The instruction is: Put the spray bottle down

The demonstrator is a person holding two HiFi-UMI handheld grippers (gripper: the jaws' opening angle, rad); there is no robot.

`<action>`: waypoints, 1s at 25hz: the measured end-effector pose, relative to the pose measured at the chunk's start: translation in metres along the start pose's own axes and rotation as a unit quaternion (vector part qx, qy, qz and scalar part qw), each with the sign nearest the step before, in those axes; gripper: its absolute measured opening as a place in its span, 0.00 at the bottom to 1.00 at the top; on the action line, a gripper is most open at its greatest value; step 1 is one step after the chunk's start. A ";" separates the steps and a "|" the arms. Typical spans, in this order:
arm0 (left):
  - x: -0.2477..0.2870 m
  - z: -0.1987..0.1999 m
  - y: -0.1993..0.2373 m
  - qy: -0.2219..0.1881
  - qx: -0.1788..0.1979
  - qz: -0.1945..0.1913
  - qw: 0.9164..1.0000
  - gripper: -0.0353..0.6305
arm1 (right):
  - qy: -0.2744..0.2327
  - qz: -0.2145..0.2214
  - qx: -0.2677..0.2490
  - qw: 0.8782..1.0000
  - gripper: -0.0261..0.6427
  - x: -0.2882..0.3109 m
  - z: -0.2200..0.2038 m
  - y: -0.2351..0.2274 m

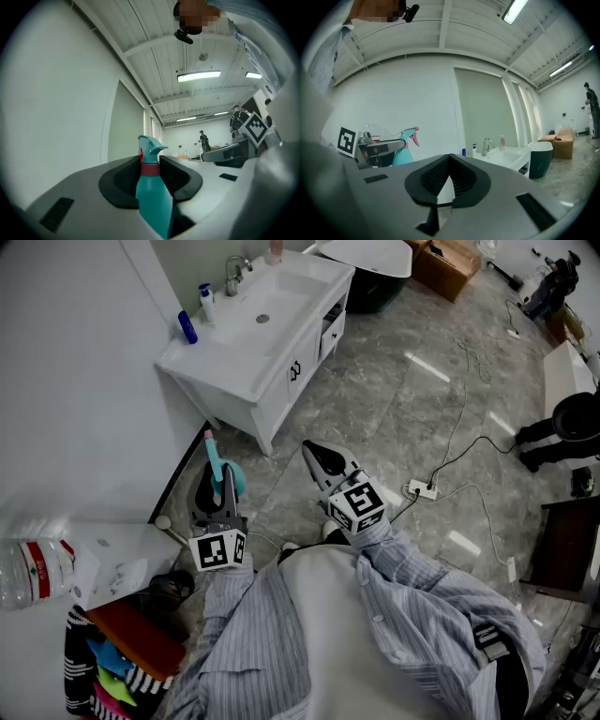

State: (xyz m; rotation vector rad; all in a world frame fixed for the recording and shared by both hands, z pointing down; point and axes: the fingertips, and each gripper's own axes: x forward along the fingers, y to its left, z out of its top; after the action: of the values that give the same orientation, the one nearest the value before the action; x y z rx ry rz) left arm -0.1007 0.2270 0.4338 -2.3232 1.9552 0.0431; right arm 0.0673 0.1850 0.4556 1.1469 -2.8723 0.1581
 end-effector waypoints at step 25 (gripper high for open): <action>0.001 -0.003 -0.002 0.006 0.002 0.006 1.000 0.24 | -0.007 0.007 0.010 1.000 0.06 0.002 -0.001 -0.004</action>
State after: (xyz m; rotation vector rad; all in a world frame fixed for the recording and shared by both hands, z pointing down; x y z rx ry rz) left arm -0.0991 0.2256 0.4369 -2.3147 1.9733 0.0279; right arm 0.0689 0.1808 0.4567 1.1368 -2.8982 0.1807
